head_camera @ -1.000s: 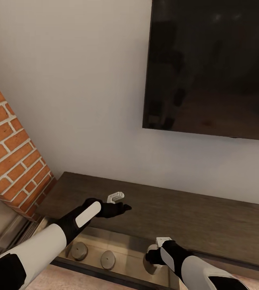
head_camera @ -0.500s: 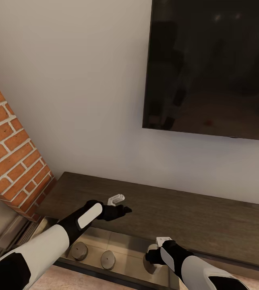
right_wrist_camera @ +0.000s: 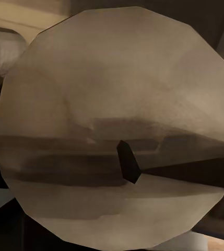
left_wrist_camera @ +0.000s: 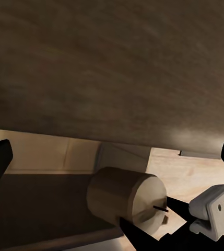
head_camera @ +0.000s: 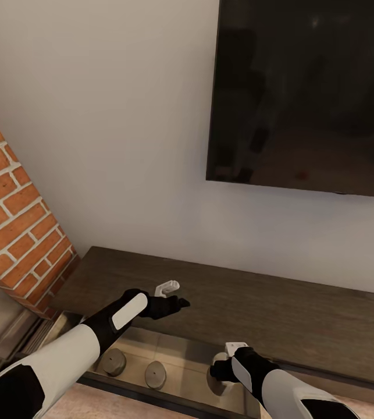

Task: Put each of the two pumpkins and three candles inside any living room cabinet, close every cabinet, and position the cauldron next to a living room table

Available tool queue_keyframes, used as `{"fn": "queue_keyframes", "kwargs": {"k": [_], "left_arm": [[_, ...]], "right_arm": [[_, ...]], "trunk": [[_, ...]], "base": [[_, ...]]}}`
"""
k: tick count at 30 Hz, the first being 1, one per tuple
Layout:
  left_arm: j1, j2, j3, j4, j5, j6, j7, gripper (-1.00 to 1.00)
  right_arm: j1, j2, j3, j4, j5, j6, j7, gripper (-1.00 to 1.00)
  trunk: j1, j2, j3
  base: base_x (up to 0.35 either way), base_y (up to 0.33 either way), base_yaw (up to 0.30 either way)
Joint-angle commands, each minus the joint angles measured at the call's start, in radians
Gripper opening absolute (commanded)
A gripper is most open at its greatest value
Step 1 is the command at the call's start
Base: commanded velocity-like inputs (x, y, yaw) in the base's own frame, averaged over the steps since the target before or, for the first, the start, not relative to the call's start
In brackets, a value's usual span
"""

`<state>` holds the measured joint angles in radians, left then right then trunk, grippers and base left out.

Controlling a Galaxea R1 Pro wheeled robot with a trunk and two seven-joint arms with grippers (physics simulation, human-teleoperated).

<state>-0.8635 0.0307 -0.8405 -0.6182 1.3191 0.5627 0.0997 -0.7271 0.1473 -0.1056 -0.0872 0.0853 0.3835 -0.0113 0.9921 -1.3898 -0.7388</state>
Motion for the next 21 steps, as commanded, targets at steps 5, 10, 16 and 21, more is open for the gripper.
{"fn": "queue_keyframes", "kwargs": {"k": [5, 10, 16, 21], "left_arm": [[0.0, 0.0, 0.001, 0.0, 0.0, 0.0, 0.0, 1.0], [0.0, 0.0, 0.001, 0.0, 0.0, 0.0, 0.0, 1.0], [0.0, 0.0, 0.001, 0.0, 0.0, 0.0, 0.001, 1.0], [0.0, 0.0, 0.002, 0.0, 0.0, 0.0, 0.002, 1.0]], "right_arm": [[0.0, 0.0, 0.0, 0.0, 0.0, -0.002, 0.001, -1.0], [0.0, 0.0, 0.0, 0.002, -0.003, -0.047, -0.001, -1.0], [0.009, 0.001, 0.0, 0.004, -0.009, -0.089, -0.007, -1.0], [0.018, 0.006, 0.0, 0.004, -0.012, -0.091, -0.008, -1.0]], "trunk": [[0.019, -0.035, -0.016], [0.038, -0.07, -0.031], [0.061, -0.112, -0.05], [0.081, -0.147, -0.066]], "base": [[0.0, 0.0, 0.0], [0.0, 0.0, 0.0], [0.0, 0.0, 0.0], [0.0, 0.0, 0.0]]}}
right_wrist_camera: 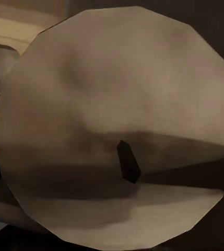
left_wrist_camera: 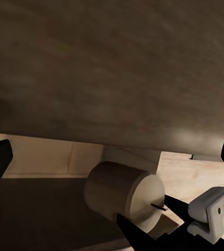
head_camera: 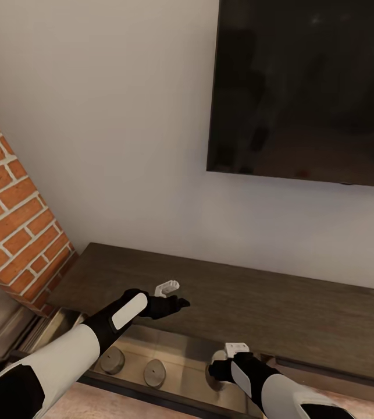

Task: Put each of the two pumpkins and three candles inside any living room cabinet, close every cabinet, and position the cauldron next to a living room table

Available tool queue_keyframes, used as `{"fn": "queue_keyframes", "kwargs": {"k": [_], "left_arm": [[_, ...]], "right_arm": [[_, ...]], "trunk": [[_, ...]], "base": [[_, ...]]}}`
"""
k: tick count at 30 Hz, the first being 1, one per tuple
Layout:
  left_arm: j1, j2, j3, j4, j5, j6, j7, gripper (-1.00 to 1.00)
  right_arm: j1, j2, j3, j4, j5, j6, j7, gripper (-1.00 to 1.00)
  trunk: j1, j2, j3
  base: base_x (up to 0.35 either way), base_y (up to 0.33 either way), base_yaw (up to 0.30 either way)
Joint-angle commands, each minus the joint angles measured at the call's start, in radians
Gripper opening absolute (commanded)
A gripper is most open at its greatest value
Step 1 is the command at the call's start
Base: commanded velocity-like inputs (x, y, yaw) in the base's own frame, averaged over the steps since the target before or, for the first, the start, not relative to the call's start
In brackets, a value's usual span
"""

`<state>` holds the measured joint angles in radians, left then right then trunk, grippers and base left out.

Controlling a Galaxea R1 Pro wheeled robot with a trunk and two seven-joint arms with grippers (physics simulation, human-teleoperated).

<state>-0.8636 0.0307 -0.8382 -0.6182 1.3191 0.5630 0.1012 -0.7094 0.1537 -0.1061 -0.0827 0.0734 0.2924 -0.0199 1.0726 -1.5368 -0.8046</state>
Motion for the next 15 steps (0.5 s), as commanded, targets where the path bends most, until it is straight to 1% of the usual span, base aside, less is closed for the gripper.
{"fn": "queue_keyframes", "kwargs": {"k": [1, 15], "left_arm": [[0.0, 0.0, 0.0, 0.0, 0.0, 0.0, 0.0, 1.0], [0.0, 0.0, 0.002, 0.0, 0.0, 0.001, 0.0, 1.0]], "right_arm": [[0.0, 0.0, 0.0, 0.0, 0.0, 0.0, 0.0, -1.0], [0.002, 0.001, 0.0, 0.0, 0.001, -0.001, 0.0, -1.0]], "trunk": [[0.004, -0.007, -0.003], [0.058, -0.105, -0.047]], "base": [[0.0, 0.0, 0.0], [0.0, 0.0, 0.0]]}}
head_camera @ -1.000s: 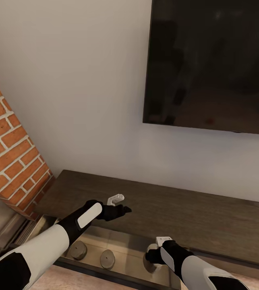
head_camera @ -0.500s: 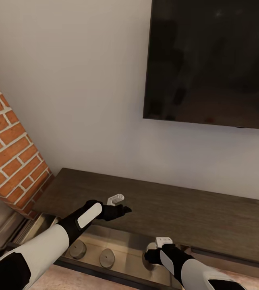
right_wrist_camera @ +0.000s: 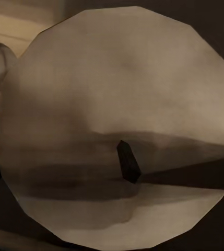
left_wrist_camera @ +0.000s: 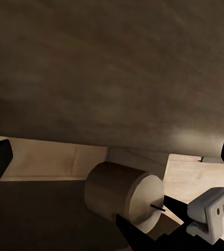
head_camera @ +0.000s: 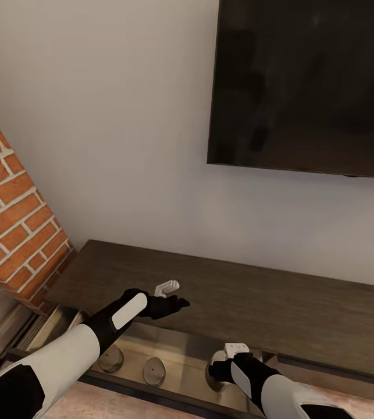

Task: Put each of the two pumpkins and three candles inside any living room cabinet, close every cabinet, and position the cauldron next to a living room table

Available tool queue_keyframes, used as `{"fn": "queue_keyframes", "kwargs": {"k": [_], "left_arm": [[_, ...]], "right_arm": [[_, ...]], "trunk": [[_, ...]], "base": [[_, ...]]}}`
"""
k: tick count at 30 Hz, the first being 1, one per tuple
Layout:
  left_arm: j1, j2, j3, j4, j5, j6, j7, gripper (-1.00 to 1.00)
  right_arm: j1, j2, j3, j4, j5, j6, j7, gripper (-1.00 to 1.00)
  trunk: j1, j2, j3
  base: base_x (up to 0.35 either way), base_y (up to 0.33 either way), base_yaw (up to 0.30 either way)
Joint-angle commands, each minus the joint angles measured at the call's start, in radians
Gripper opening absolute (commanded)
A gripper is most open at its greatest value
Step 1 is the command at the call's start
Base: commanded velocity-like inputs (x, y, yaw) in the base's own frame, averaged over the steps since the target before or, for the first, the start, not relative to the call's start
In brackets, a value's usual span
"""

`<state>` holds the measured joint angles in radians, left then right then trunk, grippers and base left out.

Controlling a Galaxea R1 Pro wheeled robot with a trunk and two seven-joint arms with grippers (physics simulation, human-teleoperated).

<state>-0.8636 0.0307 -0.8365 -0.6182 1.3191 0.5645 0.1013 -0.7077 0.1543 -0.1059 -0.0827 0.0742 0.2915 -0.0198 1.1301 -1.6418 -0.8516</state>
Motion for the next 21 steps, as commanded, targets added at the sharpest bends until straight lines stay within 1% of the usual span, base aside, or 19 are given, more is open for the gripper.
{"fn": "queue_keyframes", "kwargs": {"k": [1, 6, 8, 9, 10, 11, 13, 14, 16, 17, 18, 20, 21], "left_arm": [[0.0, 0.0, 0.0, 0.0, 0.0, 0.0, 0.0, 1.0], [0.0, 0.002, 0.006, -0.006, 0.003, 0.01, -0.002, 1.0], [-0.001, 0.007, 0.05, -0.013, 0.005, 0.029, -0.004, 1.0], [-0.001, 0.006, 0.083, -0.017, 0.006, 0.058, -0.006, 1.0], [-0.003, 0.003, 0.12, -0.03, 0.007, 0.109, -0.007, 1.0], [-0.003, 0.002, 0.148, -0.054, 0.007, 0.151, -0.007, 1.0], [-0.004, 0.001, 0.207, -0.137, 0.008, 0.23, -0.007, 1.0], [-0.004, 0.0, 0.251, -0.21, 0.008, 0.277, -0.007, 1.0], [-0.005, -0.004, 0.297, -0.3, 0.018, 0.321, -0.007, 1.0], [-0.005, -0.013, 0.314, -0.353, 0.041, 0.339, -0.007, 1.0], [-0.005, -0.021, 0.321, -0.381, 0.064, 0.346, -0.007, 1.0], [-0.006, -0.036, 0.327, -0.417, 0.122, 0.353, -0.005, 1.0], [-0.011, -0.048, 0.33, -0.432, 0.172, 0.355, -0.005, 1.0]], "right_arm": [[0.0, 0.0, 0.0, 0.0, 0.0, 0.0, 0.0, -1.0], [0.001, 0.0, 0.0, 0.0, -0.001, 0.0, -0.003, -1.0], [0.001, 0.0, 0.0, 0.0, 0.001, -0.001, -0.003, -1.0], [0.001, 0.0, 0.0, 0.0, 0.002, -0.001, -0.002, -1.0], [0.003, 0.001, 0.0, 0.0, 0.003, -0.001, -0.003, -1.0], [0.004, 0.001, 0.0, 0.0, 0.003, -0.001, -0.003, -1.0], [0.004, 0.001, 0.0, 0.0, 0.004, -0.002, -0.003, -1.0], [0.005, 0.001, 0.0, 0.0, 0.005, -0.002, -0.003, -1.0], [0.005, 0.001, 0.0, 0.0, 0.005, -0.002, -0.002, -1.0], [0.005, 0.001, 0.0, 0.0, 0.005, -0.002, -0.003, -1.0], [0.005, 0.001, 0.0, 0.0, 0.004, -0.002, -0.003, -1.0], [0.005, 0.002, 0.0, 0.0, 0.005, -0.002, -0.003, -1.0], [0.005, 0.002, 0.0, 0.0, 0.005, -0.002, -0.003, -1.0]], "trunk": [[0.004, -0.007, -0.003], [0.023, -0.042, -0.019], [0.031, -0.056, -0.025], [0.035, -0.063, -0.028], [0.038, -0.07, -0.031], [0.042, -0.077, -0.035], [0.05, -0.091, -0.041], [0.054, -0.098, -0.044], [0.061, -0.112, -0.05], [0.065, -0.119, -0.053], [0.069, -0.126, -0.056], [0.077, -0.14, -0.063], [0.081, -0.147, -0.066]], "base": [[0.0, 0.0, 0.0], [0.0, 0.0, 0.0], [0.0, 0.0, 0.0], [0.0, 0.0, 0.0], [0.0, 0.0, 0.0], [0.0, 0.0, 0.0], [0.0, 0.0, 0.0], [0.0, 0.0, 0.0], [0.0, 0.0, 0.0], [0.0, 0.0, 0.0], [0.0, 0.0, 0.0], [0.0, 0.0, 0.0], [0.0, 0.0, 0.0]]}}
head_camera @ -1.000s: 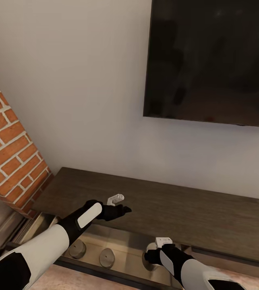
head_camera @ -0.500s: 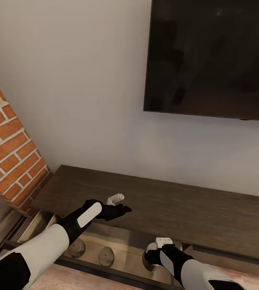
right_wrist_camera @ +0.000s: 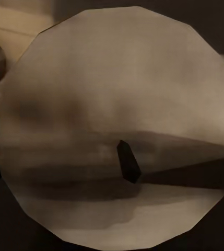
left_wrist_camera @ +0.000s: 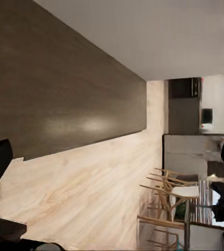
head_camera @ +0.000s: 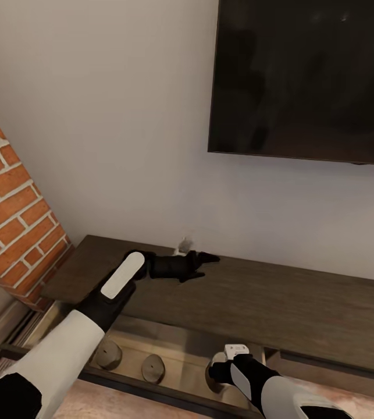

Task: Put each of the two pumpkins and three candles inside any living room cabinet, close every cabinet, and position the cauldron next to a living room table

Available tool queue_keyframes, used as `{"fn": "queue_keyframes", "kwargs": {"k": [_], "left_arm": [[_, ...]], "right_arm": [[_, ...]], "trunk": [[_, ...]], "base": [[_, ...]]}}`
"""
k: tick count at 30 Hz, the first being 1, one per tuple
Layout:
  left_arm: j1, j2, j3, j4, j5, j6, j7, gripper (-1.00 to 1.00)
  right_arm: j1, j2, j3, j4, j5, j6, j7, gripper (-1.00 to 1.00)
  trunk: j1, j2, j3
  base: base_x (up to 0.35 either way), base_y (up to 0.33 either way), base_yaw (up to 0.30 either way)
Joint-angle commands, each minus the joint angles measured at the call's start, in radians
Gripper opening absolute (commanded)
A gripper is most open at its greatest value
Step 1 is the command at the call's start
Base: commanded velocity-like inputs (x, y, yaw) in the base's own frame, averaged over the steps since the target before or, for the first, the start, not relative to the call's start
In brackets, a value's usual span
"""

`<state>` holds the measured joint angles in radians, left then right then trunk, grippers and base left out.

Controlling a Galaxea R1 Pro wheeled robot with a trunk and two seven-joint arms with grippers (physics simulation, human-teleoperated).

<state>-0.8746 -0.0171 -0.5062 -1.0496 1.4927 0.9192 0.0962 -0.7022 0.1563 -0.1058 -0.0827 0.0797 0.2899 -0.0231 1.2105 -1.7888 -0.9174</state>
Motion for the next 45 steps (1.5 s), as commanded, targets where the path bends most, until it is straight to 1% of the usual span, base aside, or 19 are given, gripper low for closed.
{"fn": "queue_keyframes", "kwargs": {"k": [1, 3, 5, 6, 7, 9, 15, 23, 40, 42, 45], "left_arm": [[-0.005, -0.015, 0.003, -0.013, 0.03, -0.001, -0.001, 1.0], [-0.008, -0.031, 0.013, -0.039, 0.042, -0.003, 0.0, 1.0], [-0.009, -0.04, 0.039, -0.084, 0.047, -0.004, 0.001, 1.0], [-0.009, -0.041, 0.043, -0.09, 0.047, -0.004, 0.002, 1.0], [-0.008, -0.041, 0.047, -0.096, 0.048, -0.004, 0.002, 1.0], [-0.008, -0.038, 0.05, -0.1, 0.049, -0.002, 0.002, 1.0], [-0.007, -0.037, 0.051, -0.102, 0.049, -0.002, 0.002, 1.0], [-0.007, -0.034, 0.058, -0.102, 0.05, -0.001, 0.002, 1.0], [-0.007, -0.032, 0.06, -0.102, 0.05, -0.001, 0.002, 1.0], [0.004, -0.041, 0.058, -0.099, 0.051, -0.012, -0.004, 1.0], [0.021, -0.041, 0.058, -0.099, 0.051, -0.013, -0.004, 1.0]], "right_arm": [[0.0, 0.0, 0.0, 0.0, 0.0, -0.001, 0.0, -1.0], [0.001, 0.0, 0.0, 0.0, 0.0, -0.001, -0.004, -1.0], [0.001, 0.0, 0.0, 0.0, 0.001, -0.008, -0.044, -1.0], [0.001, 0.0, 0.0, 0.0, 0.001, -0.017, -0.058, -1.0], [0.001, 0.0, 0.0, 0.005, 0.0, -0.042, -0.077, -1.0], [0.001, 0.0, 0.0, 0.021, 0.004, -0.059, -0.087, -1.0], [0.001, 0.0, 0.0, 0.041, 0.009, -0.072, -0.119, -1.0], [0.001, 0.0, 0.0, 0.055, 0.009, -0.107, -0.124, -1.0], [0.001, -0.001, 0.0, 0.051, 0.006, -0.123, -0.123, -1.0], [-0.006, 0.004, 0.001, 0.045, 0.003, -0.115, -0.119, -1.0], [-0.006, 0.005, 0.001, 0.044, 0.004, -0.115, -0.12, -1.0]], "trunk": [[0.004, -0.007, -0.003], [0.012, -0.021, -0.01], [0.019, -0.035, -0.016], [0.023, -0.042, -0.019], [0.027, -0.049, -0.022], [0.035, -0.063, -0.028], [0.058, -0.105, -0.047], [0.088, -0.161, -0.072], [0.153, -0.28, -0.125], [0.153, -0.28, -0.125], [0.153, -0.28, -0.125]], "base": [[0.0, 0.0, 0.0], [0.0, 0.0, 0.0], [0.0, 0.0, 0.0], [0.0, 0.0, 0.0], [0.0, 0.0, 0.0], [0.0, 0.0, 0.0], [0.0, 0.0, 0.0], [0.0, 0.0, 0.0], [0.0, 0.0, 0.0], [0.0, 0.0, 0.0], [0.0, 0.0, 0.0]]}}
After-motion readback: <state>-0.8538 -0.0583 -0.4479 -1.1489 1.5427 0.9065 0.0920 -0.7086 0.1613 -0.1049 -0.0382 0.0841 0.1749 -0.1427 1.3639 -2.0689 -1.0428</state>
